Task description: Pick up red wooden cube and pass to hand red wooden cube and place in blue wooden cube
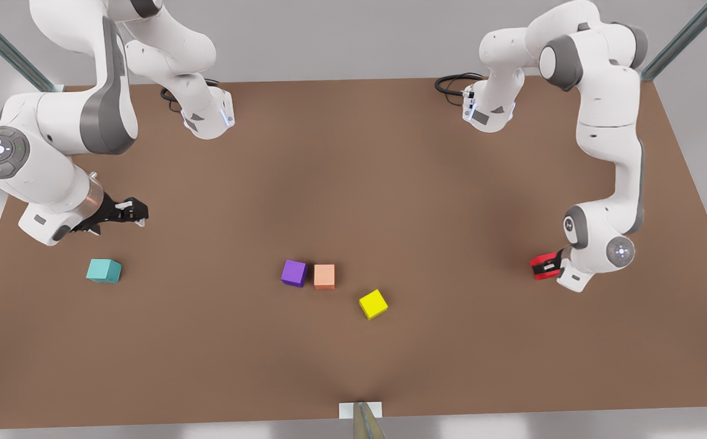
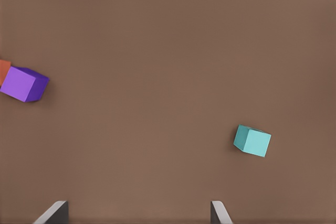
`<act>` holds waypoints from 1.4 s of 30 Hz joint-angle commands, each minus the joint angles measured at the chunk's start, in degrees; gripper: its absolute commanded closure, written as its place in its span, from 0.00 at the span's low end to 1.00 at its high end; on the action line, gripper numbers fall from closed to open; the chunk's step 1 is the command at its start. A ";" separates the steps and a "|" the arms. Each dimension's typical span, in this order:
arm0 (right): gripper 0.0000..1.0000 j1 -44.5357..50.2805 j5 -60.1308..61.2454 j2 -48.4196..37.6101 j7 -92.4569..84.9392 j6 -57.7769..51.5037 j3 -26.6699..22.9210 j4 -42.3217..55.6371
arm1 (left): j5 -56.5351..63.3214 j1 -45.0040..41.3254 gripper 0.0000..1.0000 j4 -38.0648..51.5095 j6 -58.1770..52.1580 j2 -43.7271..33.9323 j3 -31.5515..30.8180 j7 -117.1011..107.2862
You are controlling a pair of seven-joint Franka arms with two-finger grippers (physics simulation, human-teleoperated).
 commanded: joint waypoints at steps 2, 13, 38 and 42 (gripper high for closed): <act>0.00 0.19 -0.03 -0.05 -1.24 -0.07 -0.01 0.03 | 0.04 0.00 0.00 0.02 2.62 0.81 0.00 -1.54; 0.00 0.46 0.06 1.18 -2.64 0.10 0.43 0.03 | -1.46 0.09 0.34 3.00 -0.01 0.29 -0.70 -2.42; 0.00 0.72 84.79 44.86 -103.02 8.28 5.96 21.03 | -43.12 -5.18 0.35 47.22 -10.04 25.07 -44.12 10.67; 0.00 2.39 85.05 45.83 -104.51 8.01 7.98 20.07 | -43.21 -6.24 0.35 47.22 -8.01 25.86 -44.29 10.76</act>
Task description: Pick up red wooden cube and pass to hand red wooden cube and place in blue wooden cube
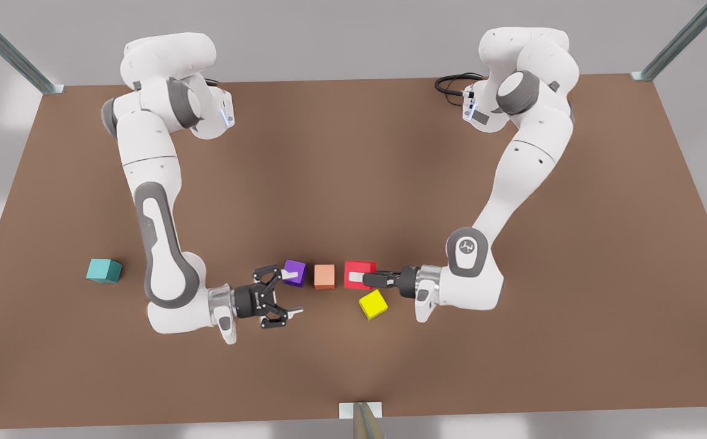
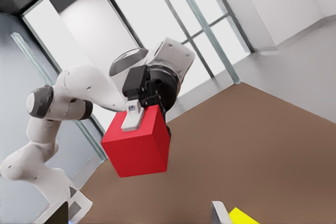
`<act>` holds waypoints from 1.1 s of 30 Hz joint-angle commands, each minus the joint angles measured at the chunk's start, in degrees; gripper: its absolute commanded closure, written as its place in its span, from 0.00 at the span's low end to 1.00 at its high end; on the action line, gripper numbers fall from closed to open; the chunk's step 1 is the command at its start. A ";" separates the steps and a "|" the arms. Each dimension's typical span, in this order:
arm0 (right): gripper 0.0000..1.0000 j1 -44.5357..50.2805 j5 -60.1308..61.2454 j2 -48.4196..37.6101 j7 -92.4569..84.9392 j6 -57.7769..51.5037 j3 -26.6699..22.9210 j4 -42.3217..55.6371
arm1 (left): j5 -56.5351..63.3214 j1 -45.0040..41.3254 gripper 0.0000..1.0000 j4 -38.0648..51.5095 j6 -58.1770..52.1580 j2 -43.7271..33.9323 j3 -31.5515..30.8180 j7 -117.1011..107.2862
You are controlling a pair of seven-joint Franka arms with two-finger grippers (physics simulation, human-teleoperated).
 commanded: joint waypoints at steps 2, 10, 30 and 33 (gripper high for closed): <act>0.00 0.92 1.17 0.54 -26.86 0.57 0.68 -0.05 | -0.70 -0.68 0.35 0.06 4.14 0.20 -0.10 10.74; 0.00 3.55 2.49 0.90 -26.78 2.58 0.68 -0.32 | -0.70 -2.35 0.35 0.06 8.80 0.37 -0.01 11.61; 0.00 5.31 3.90 0.72 -25.99 4.43 1.91 -0.23 | -0.61 -5.87 0.35 2.70 12.67 1.96 -0.01 11.09; 0.00 5.66 4.07 0.72 -25.90 5.40 1.91 -0.14 | -0.61 -5.96 0.35 2.79 12.67 1.69 -0.01 10.12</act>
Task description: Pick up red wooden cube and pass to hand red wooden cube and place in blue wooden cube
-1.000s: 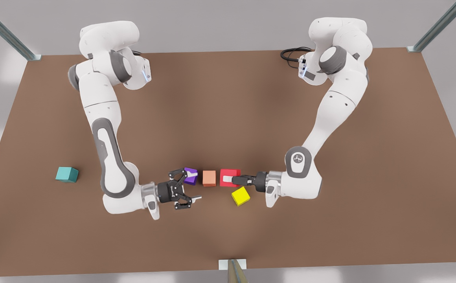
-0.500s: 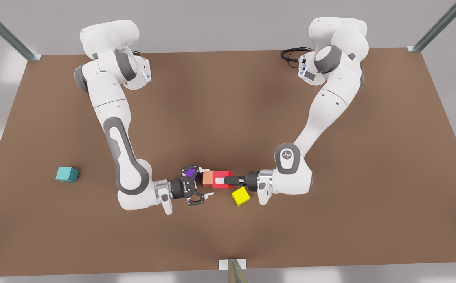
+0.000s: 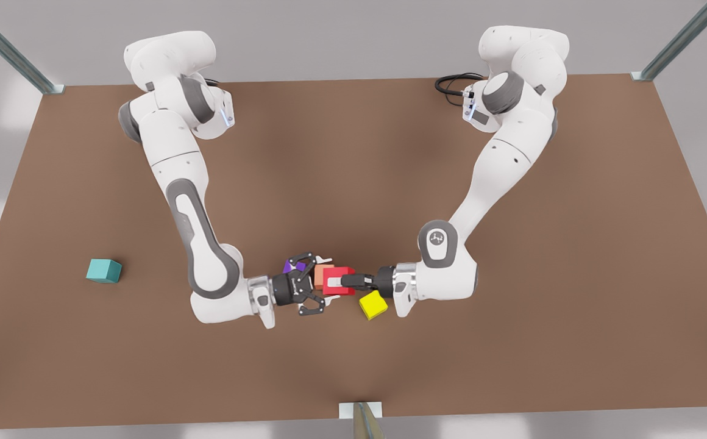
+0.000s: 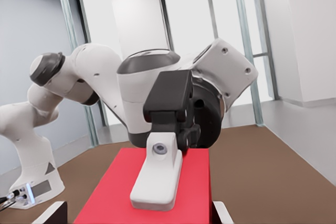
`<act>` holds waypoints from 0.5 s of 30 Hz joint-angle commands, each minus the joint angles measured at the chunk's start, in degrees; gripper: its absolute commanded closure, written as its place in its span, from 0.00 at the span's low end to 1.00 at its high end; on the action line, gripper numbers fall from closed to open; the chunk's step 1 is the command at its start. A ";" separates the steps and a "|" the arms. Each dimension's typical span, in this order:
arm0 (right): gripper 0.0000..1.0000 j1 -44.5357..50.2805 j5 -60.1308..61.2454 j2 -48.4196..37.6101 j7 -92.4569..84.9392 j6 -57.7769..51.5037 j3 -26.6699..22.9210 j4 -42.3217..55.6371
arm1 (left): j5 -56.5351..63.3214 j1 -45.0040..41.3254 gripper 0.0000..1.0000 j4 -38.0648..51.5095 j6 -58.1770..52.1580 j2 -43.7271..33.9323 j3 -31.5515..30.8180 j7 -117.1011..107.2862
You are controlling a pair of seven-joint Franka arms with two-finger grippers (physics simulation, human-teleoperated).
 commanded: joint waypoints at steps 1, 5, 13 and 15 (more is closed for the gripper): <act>0.00 0.33 0.17 -0.09 -3.51 1.27 0.03 0.08 | -0.45 -0.02 0.35 0.05 0.27 -0.20 -0.04 1.83; 0.00 0.77 0.35 0.00 -3.42 2.06 0.03 -0.01 | -0.45 -0.11 0.35 0.14 0.27 -0.29 -0.04 1.74; 0.15 1.38 0.35 0.17 -3.51 2.85 0.03 -0.19 | -0.45 -0.19 0.35 0.14 0.27 -0.20 -0.04 1.83; 0.41 1.47 0.35 0.17 -3.60 2.85 0.03 -0.10 | -0.45 -0.37 0.35 0.14 0.27 -0.20 0.05 1.83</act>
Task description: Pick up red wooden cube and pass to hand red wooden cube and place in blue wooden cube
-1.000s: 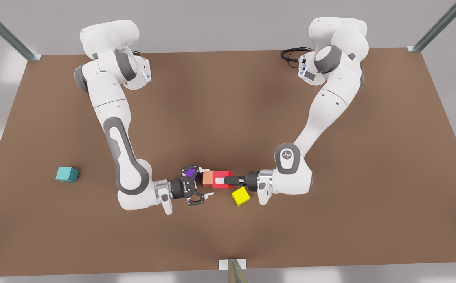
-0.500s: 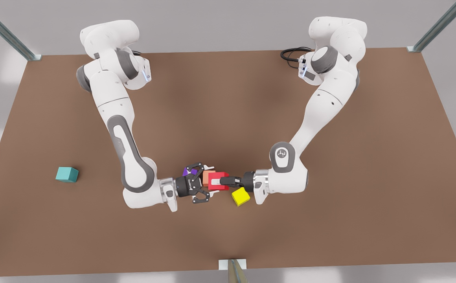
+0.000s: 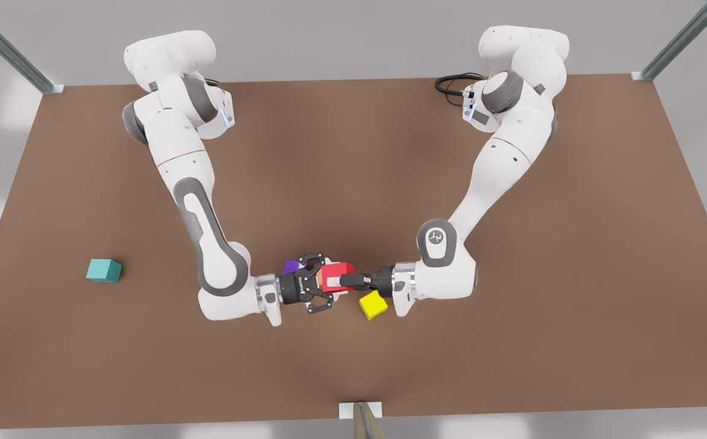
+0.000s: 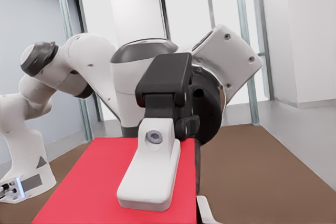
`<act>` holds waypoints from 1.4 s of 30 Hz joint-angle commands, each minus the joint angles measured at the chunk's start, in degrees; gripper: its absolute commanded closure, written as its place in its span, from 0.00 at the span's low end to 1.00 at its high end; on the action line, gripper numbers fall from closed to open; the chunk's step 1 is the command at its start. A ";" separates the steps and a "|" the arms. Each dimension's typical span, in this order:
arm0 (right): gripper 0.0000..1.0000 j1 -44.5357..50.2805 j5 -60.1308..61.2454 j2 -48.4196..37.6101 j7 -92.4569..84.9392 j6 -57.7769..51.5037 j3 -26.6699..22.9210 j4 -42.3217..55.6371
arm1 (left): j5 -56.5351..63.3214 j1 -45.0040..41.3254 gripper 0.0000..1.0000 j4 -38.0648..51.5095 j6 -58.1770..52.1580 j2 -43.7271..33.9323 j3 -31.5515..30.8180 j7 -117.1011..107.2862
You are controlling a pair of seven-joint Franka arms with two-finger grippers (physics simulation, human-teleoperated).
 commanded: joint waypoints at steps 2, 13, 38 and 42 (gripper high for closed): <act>0.43 0.09 0.06 -0.10 -1.64 0.46 0.06 0.05 | -0.46 -0.06 0.35 0.02 -0.09 -0.11 -0.04 1.71; 0.42 -3.95 -8.90 -0.89 -0.06 -3.05 -1.78 0.14 | 2.79 8.99 0.00 -0.85 -12.04 -2.57 -0.30 -0.67; 0.41 -25.13 -89.68 -18.55 -9.46 9.59 -19.27 -20.60 | 47.62 6.88 0.00 -24.94 -50.19 -46.43 35.12 -2.07; 0.41 -25.84 -90.12 -19.08 -10.51 11.62 -19.54 -23.59 | 47.62 6.71 0.00 -25.02 -50.19 -46.26 35.12 -1.99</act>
